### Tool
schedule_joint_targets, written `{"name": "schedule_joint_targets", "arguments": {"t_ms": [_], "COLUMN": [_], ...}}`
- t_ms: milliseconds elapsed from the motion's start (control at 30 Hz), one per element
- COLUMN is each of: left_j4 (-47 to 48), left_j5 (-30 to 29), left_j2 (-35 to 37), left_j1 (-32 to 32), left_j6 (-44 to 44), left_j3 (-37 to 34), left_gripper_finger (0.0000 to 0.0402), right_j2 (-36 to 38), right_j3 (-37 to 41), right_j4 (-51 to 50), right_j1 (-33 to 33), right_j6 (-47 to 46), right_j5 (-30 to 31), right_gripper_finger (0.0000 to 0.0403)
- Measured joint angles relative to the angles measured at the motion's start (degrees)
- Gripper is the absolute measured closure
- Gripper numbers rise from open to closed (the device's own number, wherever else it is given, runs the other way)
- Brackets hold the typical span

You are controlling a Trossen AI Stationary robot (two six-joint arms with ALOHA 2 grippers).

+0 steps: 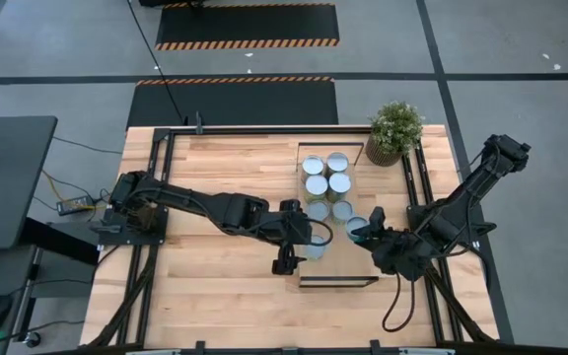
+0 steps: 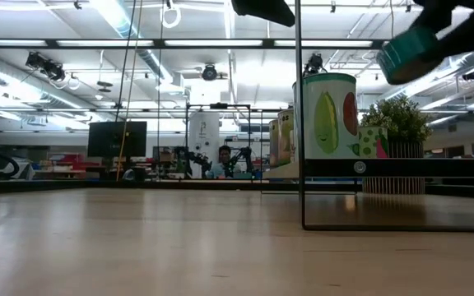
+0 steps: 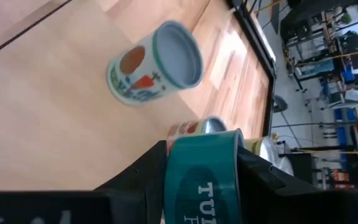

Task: Pick and place cans onto a shelf
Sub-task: Put the canned tuna can on the shelf

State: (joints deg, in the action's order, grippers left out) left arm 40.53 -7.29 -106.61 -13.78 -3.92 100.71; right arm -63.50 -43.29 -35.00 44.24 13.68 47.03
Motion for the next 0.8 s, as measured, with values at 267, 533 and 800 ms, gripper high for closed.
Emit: {"name": "schedule_joint_targets", "arguments": {"t_ms": [267, 533, 800], "left_j4": [1.5, 1.4, 1.4], "left_j5": [0.0, 0.0, 0.0], "left_j2": [0.0, 0.0, 0.0], "left_j1": [0.0, 0.0, 0.0], "left_j6": [-1.5, -1.7, -1.9], "left_j3": [0.0, 0.0, 0.0], "left_gripper_finger": [0.0008, 0.0008, 0.0008], "right_j2": [1.4, 0.8, 0.8], "right_j3": [5.6, 9.3, 15.9], "right_j4": [-0.4, 3.0, 16.2], "right_j1": [2.3, 3.0, 2.7], "right_j6": [-7.9, -13.4, -9.8], "right_j5": [1.0, 0.4, 0.0], "right_gripper_finger": [0.0252, 0.0252, 0.0252]}}
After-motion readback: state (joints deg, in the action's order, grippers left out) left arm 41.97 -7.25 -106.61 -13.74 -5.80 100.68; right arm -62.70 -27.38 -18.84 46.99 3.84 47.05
